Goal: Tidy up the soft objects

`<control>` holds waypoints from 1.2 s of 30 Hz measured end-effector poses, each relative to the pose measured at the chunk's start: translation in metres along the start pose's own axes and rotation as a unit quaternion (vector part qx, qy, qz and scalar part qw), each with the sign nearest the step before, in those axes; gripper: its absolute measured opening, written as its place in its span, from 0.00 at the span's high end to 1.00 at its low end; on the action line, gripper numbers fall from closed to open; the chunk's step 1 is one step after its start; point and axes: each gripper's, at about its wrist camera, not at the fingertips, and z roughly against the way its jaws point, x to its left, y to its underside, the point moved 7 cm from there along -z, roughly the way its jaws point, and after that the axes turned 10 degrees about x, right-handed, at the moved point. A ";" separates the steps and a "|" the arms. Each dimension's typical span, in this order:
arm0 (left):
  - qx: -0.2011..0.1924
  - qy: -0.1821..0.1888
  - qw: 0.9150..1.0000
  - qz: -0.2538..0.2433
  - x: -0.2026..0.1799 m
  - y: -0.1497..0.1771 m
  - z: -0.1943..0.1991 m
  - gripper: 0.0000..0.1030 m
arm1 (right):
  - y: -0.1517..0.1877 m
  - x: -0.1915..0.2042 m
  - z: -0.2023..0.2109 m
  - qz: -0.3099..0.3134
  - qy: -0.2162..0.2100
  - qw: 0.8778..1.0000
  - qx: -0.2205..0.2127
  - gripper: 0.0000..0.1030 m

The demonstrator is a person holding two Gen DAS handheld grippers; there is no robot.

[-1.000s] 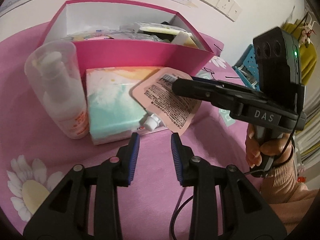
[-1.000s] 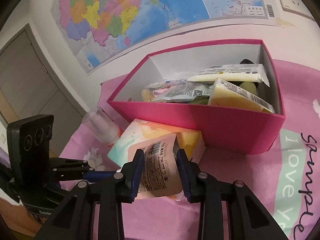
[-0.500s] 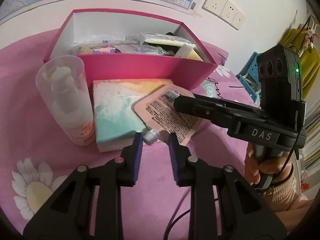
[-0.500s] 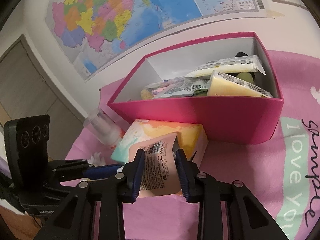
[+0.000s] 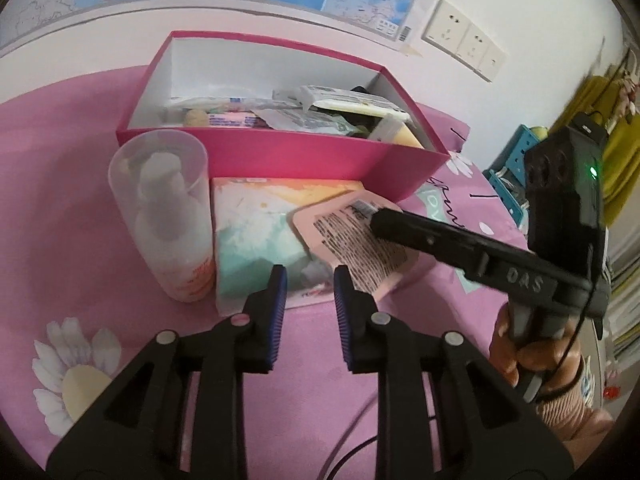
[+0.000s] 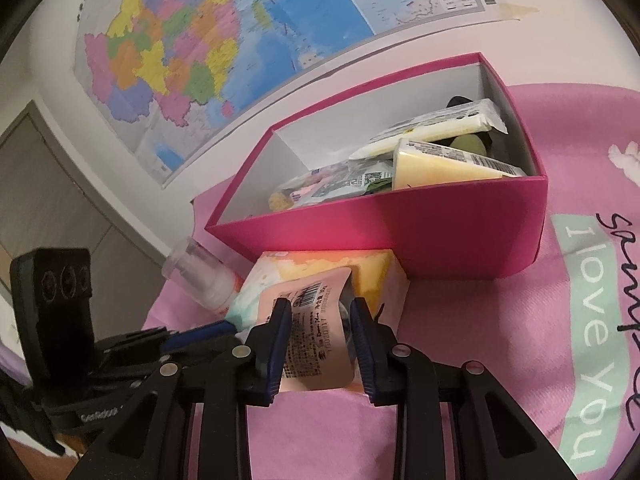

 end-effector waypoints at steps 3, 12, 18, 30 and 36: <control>0.002 0.001 1.000 -0.013 -0.005 0.002 -0.001 0.76 | 0.000 0.000 0.000 -0.002 0.002 1.000 -0.001 0.70; 0.010 0.008 1.000 -0.006 -0.003 -0.002 -0.007 0.76 | 0.000 0.009 -0.001 0.015 0.011 1.000 -0.002 0.70; 0.003 0.007 1.000 -0.006 -0.005 -0.004 -0.001 0.73 | -0.001 0.016 0.002 0.030 0.015 0.999 -0.011 0.70; -0.026 0.008 0.999 -0.037 -0.016 -0.017 0.023 0.73 | -0.004 0.028 0.025 0.048 0.014 0.998 -0.039 0.70; -0.035 0.009 0.998 -0.042 -0.019 -0.023 0.031 0.73 | -0.008 0.035 0.032 0.057 0.014 0.997 -0.050 0.70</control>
